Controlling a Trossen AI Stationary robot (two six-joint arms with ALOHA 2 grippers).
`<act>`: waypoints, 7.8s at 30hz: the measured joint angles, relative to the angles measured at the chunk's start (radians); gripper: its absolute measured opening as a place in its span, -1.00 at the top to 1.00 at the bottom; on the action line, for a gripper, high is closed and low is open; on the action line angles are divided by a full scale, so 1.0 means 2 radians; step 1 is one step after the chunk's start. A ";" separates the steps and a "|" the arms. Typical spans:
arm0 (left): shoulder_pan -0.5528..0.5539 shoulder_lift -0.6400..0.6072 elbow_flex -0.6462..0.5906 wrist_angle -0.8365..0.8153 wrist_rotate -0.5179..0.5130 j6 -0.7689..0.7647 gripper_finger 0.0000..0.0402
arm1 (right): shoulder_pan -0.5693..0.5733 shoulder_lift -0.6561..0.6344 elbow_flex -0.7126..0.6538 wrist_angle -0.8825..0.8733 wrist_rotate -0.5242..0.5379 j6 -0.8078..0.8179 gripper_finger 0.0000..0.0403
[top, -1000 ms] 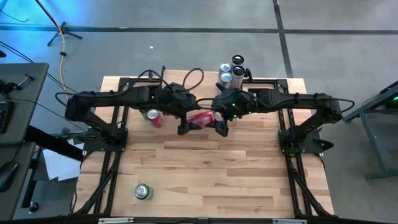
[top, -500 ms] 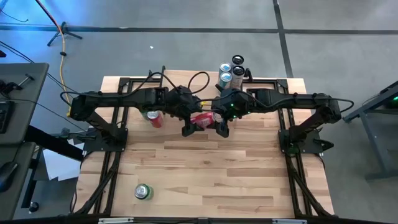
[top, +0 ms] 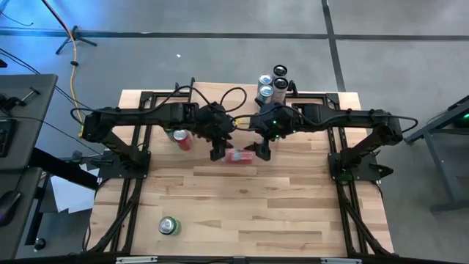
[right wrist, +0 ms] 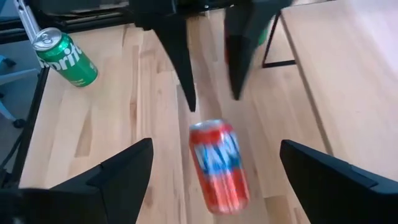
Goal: Place canned beverage on shelf
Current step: Put the bottom red soda can on the shelf
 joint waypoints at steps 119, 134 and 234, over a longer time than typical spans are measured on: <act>-0.089 -0.138 -0.165 0.064 -0.099 -0.001 0.20 | 0.123 -0.110 -0.158 0.191 0.165 0.102 -0.68; -0.114 -0.139 -0.165 0.063 -0.105 -0.011 0.55 | 0.095 -0.108 -0.158 0.267 0.165 0.116 -0.68; -0.116 -0.109 -0.056 -0.078 -0.197 0.037 -0.16 | 0.089 -0.070 -0.158 0.301 0.128 0.053 -0.68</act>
